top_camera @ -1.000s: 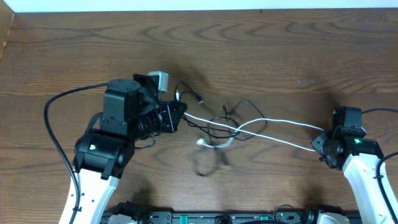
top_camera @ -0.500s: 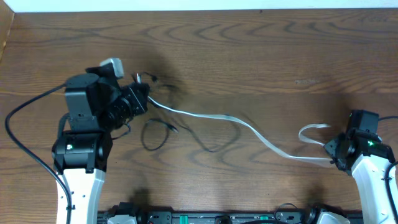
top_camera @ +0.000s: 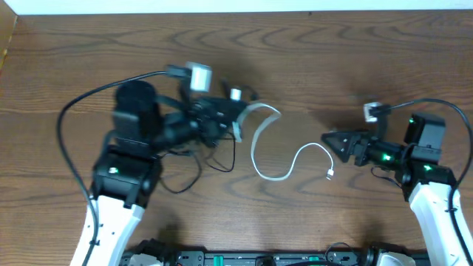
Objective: Untangle cables
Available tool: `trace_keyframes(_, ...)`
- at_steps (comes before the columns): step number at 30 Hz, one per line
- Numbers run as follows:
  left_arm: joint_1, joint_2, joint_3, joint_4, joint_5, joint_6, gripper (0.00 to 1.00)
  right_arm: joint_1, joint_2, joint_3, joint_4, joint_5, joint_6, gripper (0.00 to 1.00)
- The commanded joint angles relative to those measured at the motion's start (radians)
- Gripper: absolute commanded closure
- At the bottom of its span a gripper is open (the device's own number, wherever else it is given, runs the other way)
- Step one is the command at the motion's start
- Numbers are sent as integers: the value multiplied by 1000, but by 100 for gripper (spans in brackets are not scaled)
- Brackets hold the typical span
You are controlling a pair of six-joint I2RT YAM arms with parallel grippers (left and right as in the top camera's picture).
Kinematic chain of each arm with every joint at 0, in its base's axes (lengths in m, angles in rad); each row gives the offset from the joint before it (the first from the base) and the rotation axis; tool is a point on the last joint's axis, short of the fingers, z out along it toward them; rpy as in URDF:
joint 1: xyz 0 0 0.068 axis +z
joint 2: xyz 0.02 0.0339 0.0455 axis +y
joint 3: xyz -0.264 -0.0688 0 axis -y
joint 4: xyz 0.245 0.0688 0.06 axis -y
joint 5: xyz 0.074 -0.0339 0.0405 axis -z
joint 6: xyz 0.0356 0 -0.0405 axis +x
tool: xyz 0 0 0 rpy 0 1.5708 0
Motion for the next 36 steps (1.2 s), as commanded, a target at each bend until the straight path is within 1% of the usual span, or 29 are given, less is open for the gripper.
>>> trace_keyframes(1,-109,3,10,36,43,53,92,87,-4,4,26,-175,-50,20)
trace_keyframes(3,-149,10,10,35,23,55,92,145,-4,4,53,-175,-44,19)
trace_keyframes(6,-178,17,10,39,24,54,92,187,-4,4,99,-170,-3,17)
trace_keyframes(9,-207,19,10,58,24,54,92,218,-4,4,164,-132,90,17)
trace_keyframes(13,-229,20,10,81,23,55,92,267,-4,4,212,-102,185,21)
trace_keyframes(14,-230,20,10,81,19,55,92,280,-4,4,212,-91,200,23)
trace_keyframes(17,-230,20,10,80,-3,55,92,326,-4,4,203,-81,218,36)
trace_keyframes(18,-230,20,10,80,-8,55,92,337,-4,4,194,-81,218,39)
trace_keyframes(20,-230,20,10,80,-23,55,92,355,-4,4,162,-72,217,39)
trace_keyframes(22,-229,20,10,79,-42,65,92,369,-4,4,95,-12,211,38)
trace_keyframes(24,-229,20,10,76,-66,71,92,370,-4,4,51,11,171,41)
trace_keyframes(26,-229,20,10,63,-108,75,93,370,-4,4,4,17,135,45)
trace_keyframes(27,-229,20,10,49,-139,85,93,370,-4,4,-21,18,119,50)
trace_keyframes(31,-229,20,10,-13,-256,93,92,370,-4,4,-81,24,71,83)
trace_keyframes(33,-229,20,10,-39,-295,93,91,370,-4,4,-86,25,70,95)
trace_keyframes(34,-229,20,10,-57,-320,93,91,370,-4,4,-84,29,70,99)
trace_keyframes(36,-229,20,10,-98,-381,93,74,369,-4,4,-79,79,71,99)
